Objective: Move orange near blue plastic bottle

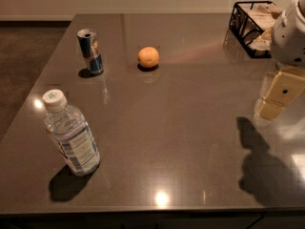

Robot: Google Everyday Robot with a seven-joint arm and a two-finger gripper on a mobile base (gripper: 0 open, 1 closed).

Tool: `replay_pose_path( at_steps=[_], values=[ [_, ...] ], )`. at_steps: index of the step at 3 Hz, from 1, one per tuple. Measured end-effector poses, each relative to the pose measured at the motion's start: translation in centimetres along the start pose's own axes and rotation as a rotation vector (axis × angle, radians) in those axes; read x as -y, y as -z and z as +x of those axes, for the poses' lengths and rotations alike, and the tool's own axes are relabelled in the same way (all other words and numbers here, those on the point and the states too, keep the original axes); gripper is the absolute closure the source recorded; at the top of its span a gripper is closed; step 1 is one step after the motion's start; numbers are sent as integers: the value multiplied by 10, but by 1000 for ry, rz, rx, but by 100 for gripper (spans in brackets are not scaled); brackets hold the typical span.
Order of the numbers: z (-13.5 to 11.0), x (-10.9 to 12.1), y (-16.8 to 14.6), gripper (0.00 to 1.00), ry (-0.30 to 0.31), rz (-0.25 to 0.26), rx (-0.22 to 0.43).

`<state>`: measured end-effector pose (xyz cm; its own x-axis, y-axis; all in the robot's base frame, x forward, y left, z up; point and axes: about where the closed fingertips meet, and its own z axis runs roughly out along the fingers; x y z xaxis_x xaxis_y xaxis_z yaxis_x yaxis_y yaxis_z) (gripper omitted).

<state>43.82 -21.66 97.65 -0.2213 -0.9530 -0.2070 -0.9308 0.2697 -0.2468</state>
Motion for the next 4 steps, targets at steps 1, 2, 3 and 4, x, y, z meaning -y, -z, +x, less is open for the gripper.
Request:
replay_pose_path(
  at_steps=[1,2,3,4],
  values=[
    [0,0,0,0,0,0,0],
    [-3,20,-6,0,-41,-8,-21],
    [-6,67,-23,0,-149,-6,-12],
    [-16,125,-46,0,-239,5,67]
  ],
)
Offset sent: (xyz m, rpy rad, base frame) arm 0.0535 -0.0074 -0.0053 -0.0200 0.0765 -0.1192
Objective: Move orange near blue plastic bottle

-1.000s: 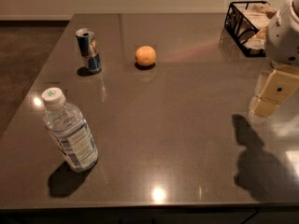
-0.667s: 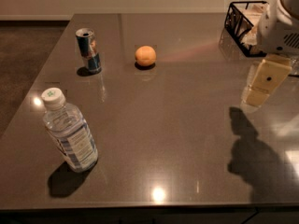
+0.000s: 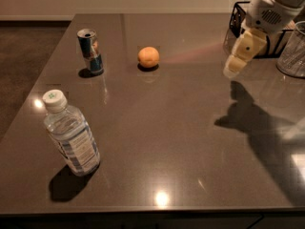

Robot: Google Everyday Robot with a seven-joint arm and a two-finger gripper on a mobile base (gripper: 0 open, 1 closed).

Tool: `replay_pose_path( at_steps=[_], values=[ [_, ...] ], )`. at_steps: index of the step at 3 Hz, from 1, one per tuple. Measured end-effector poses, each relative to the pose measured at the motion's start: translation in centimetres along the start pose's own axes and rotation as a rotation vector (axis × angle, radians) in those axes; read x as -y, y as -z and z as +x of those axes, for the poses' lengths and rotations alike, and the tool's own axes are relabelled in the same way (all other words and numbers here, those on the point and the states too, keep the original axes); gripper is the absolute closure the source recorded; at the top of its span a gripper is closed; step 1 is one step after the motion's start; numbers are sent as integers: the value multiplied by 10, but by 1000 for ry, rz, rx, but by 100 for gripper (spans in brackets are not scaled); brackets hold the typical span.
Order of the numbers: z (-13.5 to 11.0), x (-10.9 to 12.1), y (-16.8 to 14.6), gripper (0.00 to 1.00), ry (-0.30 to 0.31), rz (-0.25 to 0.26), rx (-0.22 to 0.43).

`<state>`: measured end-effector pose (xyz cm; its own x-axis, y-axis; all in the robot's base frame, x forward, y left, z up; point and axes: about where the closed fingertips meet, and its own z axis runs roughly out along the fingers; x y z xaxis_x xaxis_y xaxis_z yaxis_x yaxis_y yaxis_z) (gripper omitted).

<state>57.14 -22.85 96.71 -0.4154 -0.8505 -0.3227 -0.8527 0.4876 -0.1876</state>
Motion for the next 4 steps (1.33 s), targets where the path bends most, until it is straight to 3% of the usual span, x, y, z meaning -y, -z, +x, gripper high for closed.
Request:
replay_pose_path(
  at_steps=[1,2,4],
  values=[
    [-37,35,-40,0,-43,-29,109],
    [-77,53,-84,0,-67,-74,193],
    [-149,52,-143,0,-44,-162,285]
  ],
)
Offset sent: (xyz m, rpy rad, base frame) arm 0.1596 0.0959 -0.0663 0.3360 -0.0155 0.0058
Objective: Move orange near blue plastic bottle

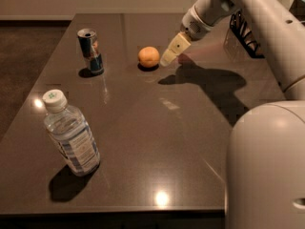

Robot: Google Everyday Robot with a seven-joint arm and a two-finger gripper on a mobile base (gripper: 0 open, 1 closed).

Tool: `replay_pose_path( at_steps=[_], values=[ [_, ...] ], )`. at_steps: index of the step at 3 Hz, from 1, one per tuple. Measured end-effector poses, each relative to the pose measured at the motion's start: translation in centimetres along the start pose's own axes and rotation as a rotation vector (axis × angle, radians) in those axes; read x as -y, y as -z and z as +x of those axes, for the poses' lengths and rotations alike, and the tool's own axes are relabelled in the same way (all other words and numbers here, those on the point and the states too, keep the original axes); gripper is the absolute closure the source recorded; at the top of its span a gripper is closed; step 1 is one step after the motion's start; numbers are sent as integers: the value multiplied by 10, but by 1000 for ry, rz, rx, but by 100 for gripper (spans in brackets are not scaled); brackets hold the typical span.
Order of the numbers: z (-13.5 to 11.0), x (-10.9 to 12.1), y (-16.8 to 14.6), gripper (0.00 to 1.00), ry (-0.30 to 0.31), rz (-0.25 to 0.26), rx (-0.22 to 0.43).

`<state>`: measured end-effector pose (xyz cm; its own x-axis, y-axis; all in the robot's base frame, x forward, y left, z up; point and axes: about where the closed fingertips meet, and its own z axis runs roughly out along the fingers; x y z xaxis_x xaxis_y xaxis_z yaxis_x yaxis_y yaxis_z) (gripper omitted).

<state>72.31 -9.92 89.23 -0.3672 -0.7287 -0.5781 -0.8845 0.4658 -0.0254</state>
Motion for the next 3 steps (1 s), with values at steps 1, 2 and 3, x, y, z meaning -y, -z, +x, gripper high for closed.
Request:
replay_pose_path(
  at_steps=[1,2,3],
  values=[
    [-18,-1,-26,0,18,-29,14],
    [-33,-7,-43,0,45,-55,23],
    [-42,-16,-56,0,77,-84,17]
  ],
)
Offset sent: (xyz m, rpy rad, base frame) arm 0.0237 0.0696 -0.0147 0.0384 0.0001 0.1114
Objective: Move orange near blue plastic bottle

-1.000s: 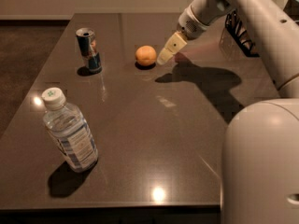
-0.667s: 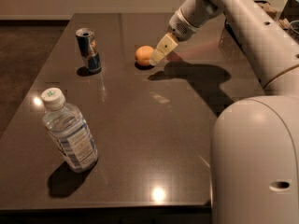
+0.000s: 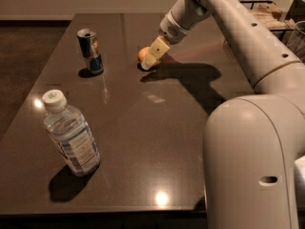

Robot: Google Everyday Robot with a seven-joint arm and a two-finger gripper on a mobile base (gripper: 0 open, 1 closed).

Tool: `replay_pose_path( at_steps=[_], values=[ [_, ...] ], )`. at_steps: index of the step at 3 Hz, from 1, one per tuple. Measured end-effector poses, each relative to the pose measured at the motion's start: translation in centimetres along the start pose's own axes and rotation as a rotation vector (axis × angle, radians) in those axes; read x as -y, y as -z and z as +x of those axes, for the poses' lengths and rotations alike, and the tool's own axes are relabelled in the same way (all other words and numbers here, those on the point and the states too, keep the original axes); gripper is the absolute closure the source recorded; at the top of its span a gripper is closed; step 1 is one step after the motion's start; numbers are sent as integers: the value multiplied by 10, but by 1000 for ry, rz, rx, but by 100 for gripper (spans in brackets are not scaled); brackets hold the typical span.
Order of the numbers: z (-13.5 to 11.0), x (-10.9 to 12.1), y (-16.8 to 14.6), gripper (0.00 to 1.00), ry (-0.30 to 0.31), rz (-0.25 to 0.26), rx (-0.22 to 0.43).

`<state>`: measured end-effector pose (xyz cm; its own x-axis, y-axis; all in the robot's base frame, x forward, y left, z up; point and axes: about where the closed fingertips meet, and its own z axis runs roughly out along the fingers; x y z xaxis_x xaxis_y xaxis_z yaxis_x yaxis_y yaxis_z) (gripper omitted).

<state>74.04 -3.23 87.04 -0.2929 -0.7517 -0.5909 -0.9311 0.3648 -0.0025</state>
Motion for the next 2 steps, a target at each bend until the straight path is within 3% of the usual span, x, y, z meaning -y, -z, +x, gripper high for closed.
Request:
replay_pose_path(
  at_steps=[1,2],
  values=[
    [-5,-6,-10,16,24,-24,-17],
    [-7,-11,-14,38,36,-42,-26]
  ],
)
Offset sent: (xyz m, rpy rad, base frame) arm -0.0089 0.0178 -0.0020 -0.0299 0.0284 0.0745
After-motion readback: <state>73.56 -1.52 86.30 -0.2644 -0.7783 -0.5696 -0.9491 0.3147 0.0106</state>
